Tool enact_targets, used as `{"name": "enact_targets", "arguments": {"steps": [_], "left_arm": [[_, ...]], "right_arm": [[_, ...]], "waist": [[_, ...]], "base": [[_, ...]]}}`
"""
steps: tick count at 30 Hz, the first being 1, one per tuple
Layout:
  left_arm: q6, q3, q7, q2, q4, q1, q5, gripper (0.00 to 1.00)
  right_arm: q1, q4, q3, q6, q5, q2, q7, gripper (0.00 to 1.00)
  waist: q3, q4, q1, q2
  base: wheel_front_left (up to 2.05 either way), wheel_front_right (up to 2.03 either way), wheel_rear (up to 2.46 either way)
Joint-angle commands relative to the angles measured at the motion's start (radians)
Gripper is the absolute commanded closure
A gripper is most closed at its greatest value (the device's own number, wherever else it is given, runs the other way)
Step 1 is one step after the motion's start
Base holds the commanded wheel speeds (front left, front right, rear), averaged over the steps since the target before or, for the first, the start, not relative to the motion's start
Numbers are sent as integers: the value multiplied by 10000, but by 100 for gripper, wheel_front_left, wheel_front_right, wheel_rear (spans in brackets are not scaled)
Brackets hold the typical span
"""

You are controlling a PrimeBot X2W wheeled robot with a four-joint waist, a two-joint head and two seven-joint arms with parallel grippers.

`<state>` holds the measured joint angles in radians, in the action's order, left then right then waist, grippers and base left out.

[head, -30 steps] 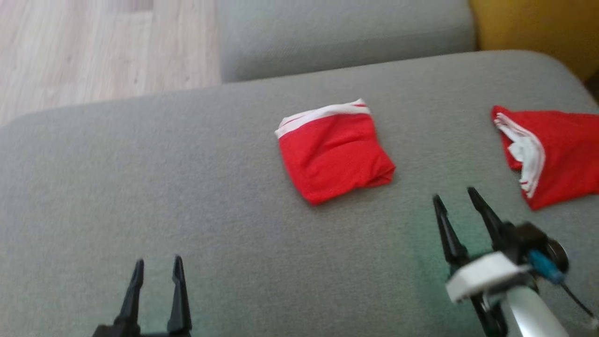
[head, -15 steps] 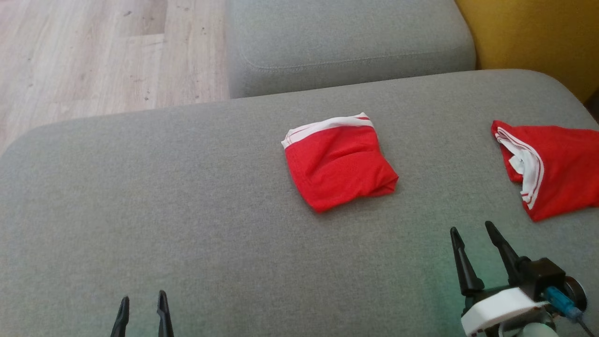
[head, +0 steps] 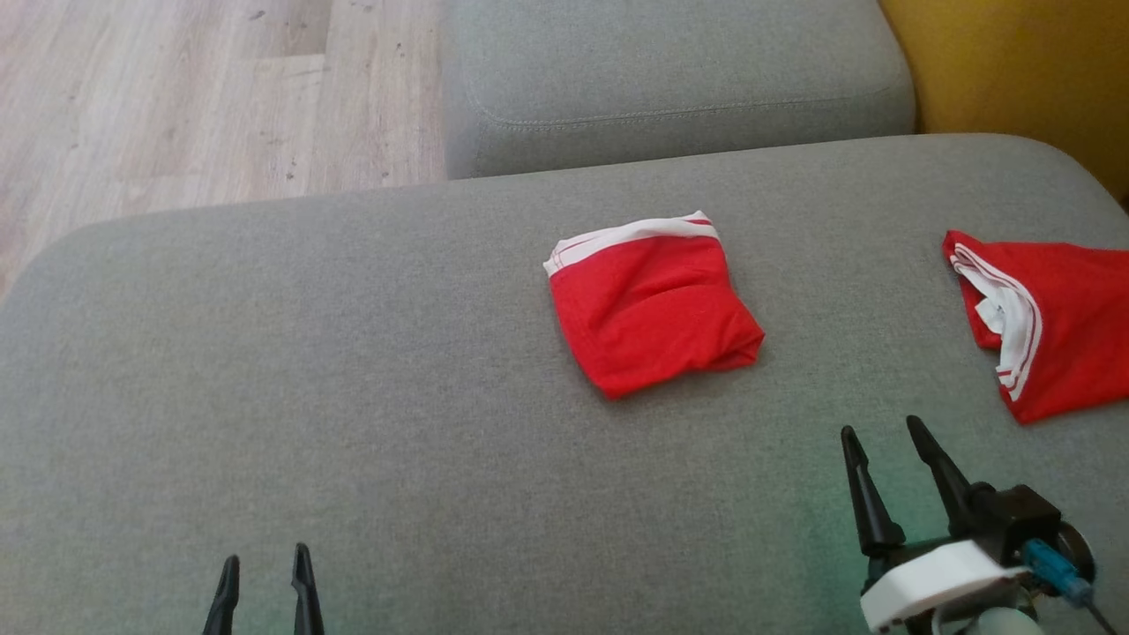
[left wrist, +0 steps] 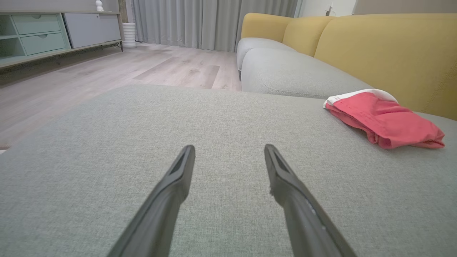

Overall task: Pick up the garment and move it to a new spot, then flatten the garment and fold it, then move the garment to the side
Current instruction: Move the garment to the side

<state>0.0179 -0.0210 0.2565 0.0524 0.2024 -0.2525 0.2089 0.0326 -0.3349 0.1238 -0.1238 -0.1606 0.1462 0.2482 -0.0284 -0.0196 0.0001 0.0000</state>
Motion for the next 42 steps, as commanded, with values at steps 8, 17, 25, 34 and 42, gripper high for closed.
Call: {"name": "enact_targets", "arguments": {"steps": [8,17,25,34,42], "left_arm": [[103,253,53,-22,-391,525,-97,0],[349,-300,53,-22,-332,1612,-201,0],[231,-1152,53,-22,-84,2233,37,0],[151,-1281,53,-22,-87,2083,-24,0],[139,-1059,53,-22,-309,2108,-97,0]], "right_arm": [[-1982,992,456,-69,-2278,530,-1452,0],[-5280,-94,-185,-69,-3400,773,-6005,0],[-6570,-2966,-752,-69,-2929,852,-7071,0],[-7034,-4631,-995,-69,-3576,452,-7145,4],[-7582,-4512,-906,-69,-4230,-124,-6605,100]], "waist": [[419,179,-1,0],[1891,1128,-1,0],[2487,2415,-1,0],[2588,2642,-1,0],[2710,1161,-1,0]], "base": [[0,0,0],[0,0,0],[0,0,0],[0,0,0],[0,0,0]]}}
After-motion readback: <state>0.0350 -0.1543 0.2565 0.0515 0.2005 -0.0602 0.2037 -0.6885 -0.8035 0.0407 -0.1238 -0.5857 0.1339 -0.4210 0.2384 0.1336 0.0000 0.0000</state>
